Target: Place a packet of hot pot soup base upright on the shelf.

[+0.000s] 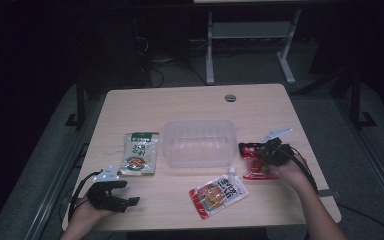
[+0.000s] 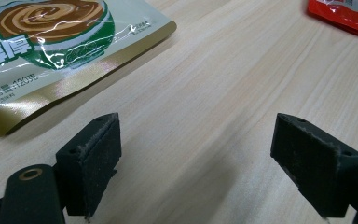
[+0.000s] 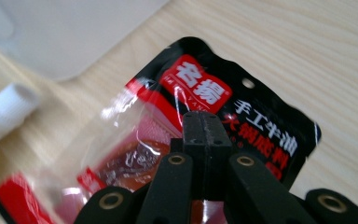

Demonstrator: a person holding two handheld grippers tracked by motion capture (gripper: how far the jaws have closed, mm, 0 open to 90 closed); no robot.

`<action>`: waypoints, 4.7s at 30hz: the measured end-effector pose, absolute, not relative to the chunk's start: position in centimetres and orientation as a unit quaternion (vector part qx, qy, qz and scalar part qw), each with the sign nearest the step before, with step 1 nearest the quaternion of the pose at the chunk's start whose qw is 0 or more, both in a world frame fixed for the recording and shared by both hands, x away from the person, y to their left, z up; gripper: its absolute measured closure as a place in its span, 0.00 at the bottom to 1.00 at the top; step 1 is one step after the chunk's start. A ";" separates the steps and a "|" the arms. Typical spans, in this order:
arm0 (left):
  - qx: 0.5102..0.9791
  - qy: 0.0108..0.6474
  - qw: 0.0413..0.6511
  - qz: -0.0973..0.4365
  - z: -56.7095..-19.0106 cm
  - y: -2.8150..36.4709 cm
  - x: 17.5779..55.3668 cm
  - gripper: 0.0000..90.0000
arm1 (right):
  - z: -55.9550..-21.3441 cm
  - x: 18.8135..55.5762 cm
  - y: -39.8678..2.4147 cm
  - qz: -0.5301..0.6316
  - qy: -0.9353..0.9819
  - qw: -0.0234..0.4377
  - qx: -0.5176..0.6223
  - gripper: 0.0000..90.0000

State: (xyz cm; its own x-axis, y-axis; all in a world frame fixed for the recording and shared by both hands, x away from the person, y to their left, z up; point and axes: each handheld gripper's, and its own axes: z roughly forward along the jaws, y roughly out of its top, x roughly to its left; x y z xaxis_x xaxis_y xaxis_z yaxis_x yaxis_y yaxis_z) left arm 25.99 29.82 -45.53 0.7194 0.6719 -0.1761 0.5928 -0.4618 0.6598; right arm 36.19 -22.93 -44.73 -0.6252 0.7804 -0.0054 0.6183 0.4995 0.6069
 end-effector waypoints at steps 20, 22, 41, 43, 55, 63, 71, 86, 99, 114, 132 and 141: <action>0.857 0.361 0.364 0.055 -45.4 29.6 26.2 0.21 | -44.1 33.7 -24.9 0.290 0.849 0.143 0.417 1.00; 0.856 0.361 0.365 0.054 -45.4 29.5 26.1 0.21 | -43.8 33.6 -24.6 0.296 0.849 0.144 0.414 1.00; 0.853 0.348 0.387 0.053 -44.5 28.0 25.4 0.24 | -43.0 32.6 -24.4 0.318 0.858 0.137 0.380 1.00; 0.851 0.339 0.397 0.055 -44.0 27.4 25.5 0.30 | -43.2 32.9 -25.1 0.319 0.851 0.134 0.395 1.00; 0.856 0.278 0.434 0.048 -41.3 20.5 26.6 0.89 | -43.3 34.4 -28.1 0.339 0.817 0.140 0.446 0.69; 0.883 0.215 0.416 0.042 -41.2 13.6 27.9 1.00 | -43.7 34.9 -28.9 0.343 0.809 0.123 0.461 0.53; 0.886 0.184 0.425 0.030 -41.8 7.3 29.4 1.00 | -43.7 35.3 -29.3 0.349 0.806 0.118 0.463 0.50; 0.886 0.167 0.433 0.027 -43.1 -0.6 30.8 1.00 | -44.0 35.6 -29.2 0.346 0.810 0.110 0.461 0.47; 0.890 0.179 0.417 0.048 -45.2 -3.8 31.8 1.00 | -44.2 35.6 -29.1 0.342 0.813 0.106 0.459 0.47; 0.906 0.179 0.382 0.042 -46.2 -4.5 32.1 1.00 | -44.0 35.6 -29.5 0.351 0.808 0.108 0.462 0.45; 0.910 0.195 0.365 0.024 -46.7 -4.5 32.3 1.00 | -44.0 36.1 -30.2 0.382 0.802 0.072 0.454 0.38; 0.909 0.198 0.367 0.021 -46.7 -4.5 32.4 1.00 | -44.8 36.6 -30.0 0.382 0.802 0.020 0.459 0.35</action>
State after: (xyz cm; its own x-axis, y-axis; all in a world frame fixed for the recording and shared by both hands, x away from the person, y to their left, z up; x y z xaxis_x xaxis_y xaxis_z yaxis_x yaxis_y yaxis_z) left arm 32.40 -4.46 -46.71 0.9211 0.3746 -0.1064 0.3435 -0.6529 0.6751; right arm 36.61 -30.04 -44.81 -0.5782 0.7514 0.3180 0.7201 0.2867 0.6318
